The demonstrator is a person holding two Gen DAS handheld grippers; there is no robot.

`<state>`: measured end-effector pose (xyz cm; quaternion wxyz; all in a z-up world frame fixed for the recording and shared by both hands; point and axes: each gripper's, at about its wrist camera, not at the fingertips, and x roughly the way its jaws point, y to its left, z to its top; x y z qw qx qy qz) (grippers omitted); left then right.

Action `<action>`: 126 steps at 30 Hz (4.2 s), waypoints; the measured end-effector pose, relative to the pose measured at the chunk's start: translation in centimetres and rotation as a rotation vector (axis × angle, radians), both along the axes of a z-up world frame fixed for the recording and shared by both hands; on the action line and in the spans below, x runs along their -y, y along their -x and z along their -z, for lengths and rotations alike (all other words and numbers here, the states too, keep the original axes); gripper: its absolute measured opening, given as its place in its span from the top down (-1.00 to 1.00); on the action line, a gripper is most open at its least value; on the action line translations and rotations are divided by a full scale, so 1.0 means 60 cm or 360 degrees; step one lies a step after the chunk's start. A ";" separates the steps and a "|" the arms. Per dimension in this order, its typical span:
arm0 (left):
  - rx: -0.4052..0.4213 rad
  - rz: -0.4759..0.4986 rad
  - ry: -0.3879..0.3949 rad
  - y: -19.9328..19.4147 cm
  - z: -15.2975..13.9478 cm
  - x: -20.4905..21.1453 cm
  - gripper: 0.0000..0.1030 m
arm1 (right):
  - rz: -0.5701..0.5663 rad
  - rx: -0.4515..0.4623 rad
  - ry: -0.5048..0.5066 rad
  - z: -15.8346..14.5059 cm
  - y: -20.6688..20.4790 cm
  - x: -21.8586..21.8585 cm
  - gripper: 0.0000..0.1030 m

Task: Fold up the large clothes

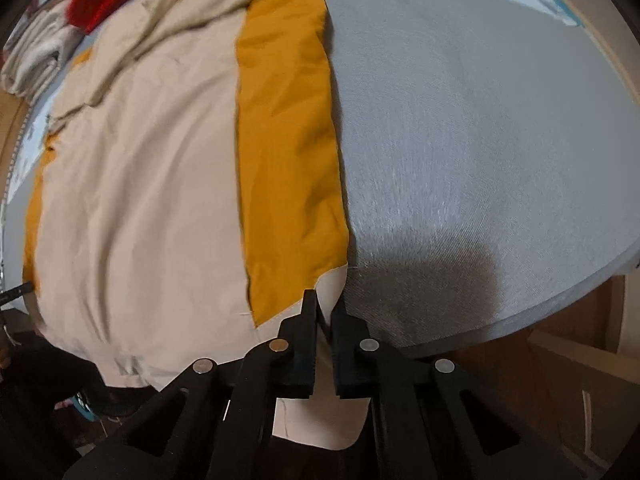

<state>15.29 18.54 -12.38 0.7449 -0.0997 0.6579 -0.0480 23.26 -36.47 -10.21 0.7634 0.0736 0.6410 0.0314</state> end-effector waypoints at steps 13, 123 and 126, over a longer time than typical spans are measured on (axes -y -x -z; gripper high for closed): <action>0.0360 0.0012 0.0390 0.061 -0.179 -0.025 0.97 | 0.0153 0.0457 -0.0360 -0.196 0.092 0.046 0.93; 0.0439 -0.0459 0.0165 -0.377 -0.056 -0.106 0.09 | 0.0361 0.0482 -0.0066 -0.054 -0.387 0.005 0.56; 0.0266 -0.0448 0.0253 -0.356 -0.017 -0.113 0.08 | 0.0271 0.0278 -0.0013 -0.010 -0.376 0.007 0.27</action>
